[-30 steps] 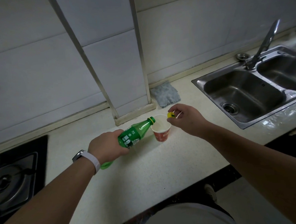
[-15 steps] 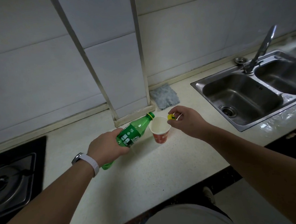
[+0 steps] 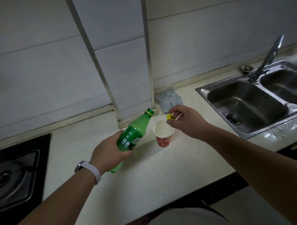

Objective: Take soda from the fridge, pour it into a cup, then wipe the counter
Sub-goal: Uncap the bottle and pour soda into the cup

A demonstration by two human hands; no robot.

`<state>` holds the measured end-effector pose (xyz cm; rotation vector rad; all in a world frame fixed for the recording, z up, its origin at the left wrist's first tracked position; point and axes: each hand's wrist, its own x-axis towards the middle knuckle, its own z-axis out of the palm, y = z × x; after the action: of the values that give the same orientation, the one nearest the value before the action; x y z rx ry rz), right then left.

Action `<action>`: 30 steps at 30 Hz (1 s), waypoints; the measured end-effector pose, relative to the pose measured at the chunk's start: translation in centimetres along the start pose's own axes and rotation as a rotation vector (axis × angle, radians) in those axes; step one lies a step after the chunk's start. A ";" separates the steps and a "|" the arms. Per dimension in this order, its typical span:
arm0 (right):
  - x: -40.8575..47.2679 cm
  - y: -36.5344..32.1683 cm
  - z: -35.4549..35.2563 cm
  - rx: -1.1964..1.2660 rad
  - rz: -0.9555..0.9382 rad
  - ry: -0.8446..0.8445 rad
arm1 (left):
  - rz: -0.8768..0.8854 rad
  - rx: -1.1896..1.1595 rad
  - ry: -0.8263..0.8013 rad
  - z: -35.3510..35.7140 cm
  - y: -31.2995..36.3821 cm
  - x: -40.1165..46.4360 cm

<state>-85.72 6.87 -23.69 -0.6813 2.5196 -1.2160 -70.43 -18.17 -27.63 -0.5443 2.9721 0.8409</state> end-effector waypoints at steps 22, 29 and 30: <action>2.1 -3.8 -4.7 -0.070 -0.309 -0.277 | -0.080 -0.281 0.018 3.2 3.8 -2.0; 3.0 -4.9 -6.2 -0.160 -0.471 -0.377 | -0.074 -0.278 0.053 3.3 5.5 -2.1; 3.1 -5.1 -6.6 -0.192 -0.468 -0.388 | -0.073 -0.269 0.062 3.4 5.6 -2.1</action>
<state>-89.63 6.93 -15.66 -1.4611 2.2274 -0.8542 -70.58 -11.29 -27.44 -0.6925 2.8884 1.2475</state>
